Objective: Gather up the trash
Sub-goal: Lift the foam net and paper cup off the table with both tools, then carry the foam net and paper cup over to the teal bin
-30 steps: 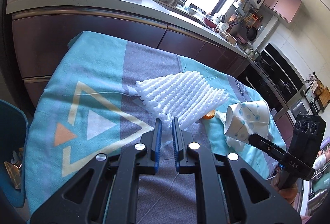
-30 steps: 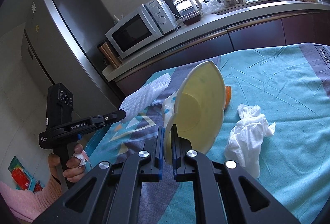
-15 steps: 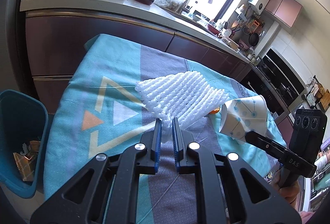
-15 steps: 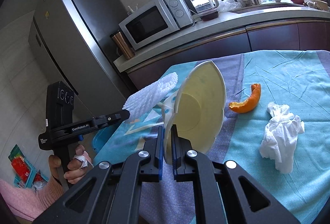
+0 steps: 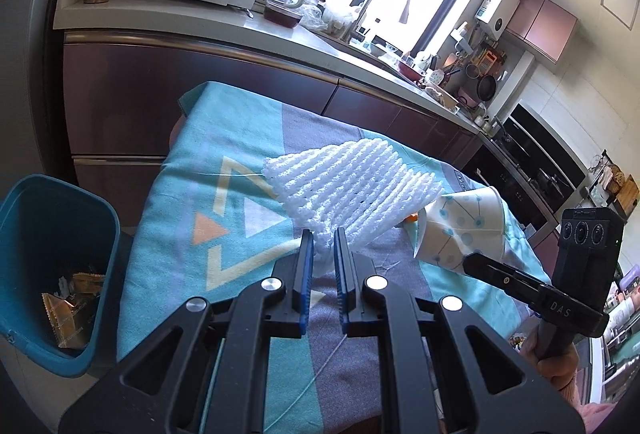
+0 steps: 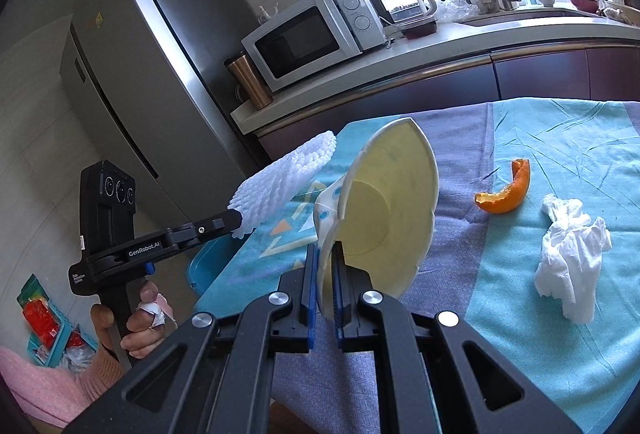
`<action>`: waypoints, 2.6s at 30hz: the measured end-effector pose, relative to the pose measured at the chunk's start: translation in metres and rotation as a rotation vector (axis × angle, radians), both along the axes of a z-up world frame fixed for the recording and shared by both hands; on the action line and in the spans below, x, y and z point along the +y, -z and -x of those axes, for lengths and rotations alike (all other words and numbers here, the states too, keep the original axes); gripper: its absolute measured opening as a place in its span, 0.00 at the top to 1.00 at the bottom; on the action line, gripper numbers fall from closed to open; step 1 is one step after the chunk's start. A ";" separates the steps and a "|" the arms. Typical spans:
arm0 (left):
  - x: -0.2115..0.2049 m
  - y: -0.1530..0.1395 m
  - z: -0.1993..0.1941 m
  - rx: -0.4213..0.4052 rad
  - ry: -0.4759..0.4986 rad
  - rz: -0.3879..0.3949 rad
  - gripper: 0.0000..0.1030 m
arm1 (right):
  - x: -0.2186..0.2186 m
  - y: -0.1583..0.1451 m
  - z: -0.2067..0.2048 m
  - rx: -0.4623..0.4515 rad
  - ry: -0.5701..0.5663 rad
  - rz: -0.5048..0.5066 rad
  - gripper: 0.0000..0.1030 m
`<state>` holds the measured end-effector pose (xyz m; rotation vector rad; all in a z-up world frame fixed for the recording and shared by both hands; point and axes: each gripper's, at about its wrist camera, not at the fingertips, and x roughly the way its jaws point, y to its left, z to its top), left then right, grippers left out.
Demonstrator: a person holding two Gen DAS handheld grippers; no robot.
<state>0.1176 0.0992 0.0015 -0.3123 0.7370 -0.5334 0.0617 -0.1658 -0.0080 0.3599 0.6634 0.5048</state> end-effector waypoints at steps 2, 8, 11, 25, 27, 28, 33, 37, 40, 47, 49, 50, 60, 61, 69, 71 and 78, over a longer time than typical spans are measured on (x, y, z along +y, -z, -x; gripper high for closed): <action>0.007 -0.003 0.005 -0.008 -0.010 0.001 0.89 | 0.004 -0.001 -0.001 -0.002 -0.006 0.003 0.94; 0.020 -0.007 0.010 -0.014 -0.019 0.000 0.89 | 0.010 -0.002 -0.001 0.003 -0.002 -0.011 0.94; 0.015 -0.008 0.006 -0.006 0.013 0.003 0.89 | 0.010 -0.004 0.006 0.000 0.025 0.001 0.94; -0.047 -0.012 -0.018 0.015 0.205 0.083 0.89 | -0.025 -0.010 0.066 0.039 0.273 0.050 0.94; -0.049 -0.013 -0.019 0.014 0.213 0.097 0.89 | -0.026 -0.015 0.071 0.031 0.288 0.060 0.94; -0.050 -0.014 -0.018 0.013 0.220 0.104 0.89 | -0.027 -0.018 0.072 0.027 0.293 0.062 0.94; -0.052 -0.011 -0.014 0.009 0.234 0.100 0.89 | -0.025 -0.026 0.077 0.009 0.299 0.068 0.94; -0.048 -0.007 -0.014 0.021 0.242 0.109 0.89 | -0.021 -0.026 0.076 0.012 0.295 0.071 0.94; -0.046 -0.005 -0.013 0.024 0.242 0.113 0.89 | -0.018 -0.029 0.077 0.010 0.294 0.078 0.94; -0.043 -0.004 -0.016 0.030 0.245 0.121 0.89 | -0.017 -0.031 0.077 0.009 0.298 0.078 0.94; -0.042 -0.004 -0.016 0.028 0.245 0.122 0.89 | -0.015 -0.030 0.077 0.010 0.293 0.082 0.94; -0.041 -0.005 -0.015 0.026 0.243 0.122 0.89 | -0.014 -0.031 0.077 0.008 0.290 0.084 0.94; -0.016 -0.002 -0.005 0.009 0.203 0.121 0.89 | -0.001 -0.028 0.066 0.004 0.230 0.076 0.94; -0.012 -0.001 -0.005 0.012 0.193 0.122 0.89 | 0.003 -0.027 0.064 0.005 0.221 0.076 0.94; 0.025 0.003 -0.002 0.005 0.117 0.113 0.89 | 0.035 -0.024 0.045 0.008 0.117 0.083 0.94; 0.035 0.005 0.000 0.008 0.092 0.106 0.89 | 0.046 -0.022 0.040 0.013 0.090 0.086 0.94; 0.072 0.012 0.004 0.018 0.004 0.106 0.89 | 0.078 -0.018 0.020 0.023 -0.001 0.084 0.94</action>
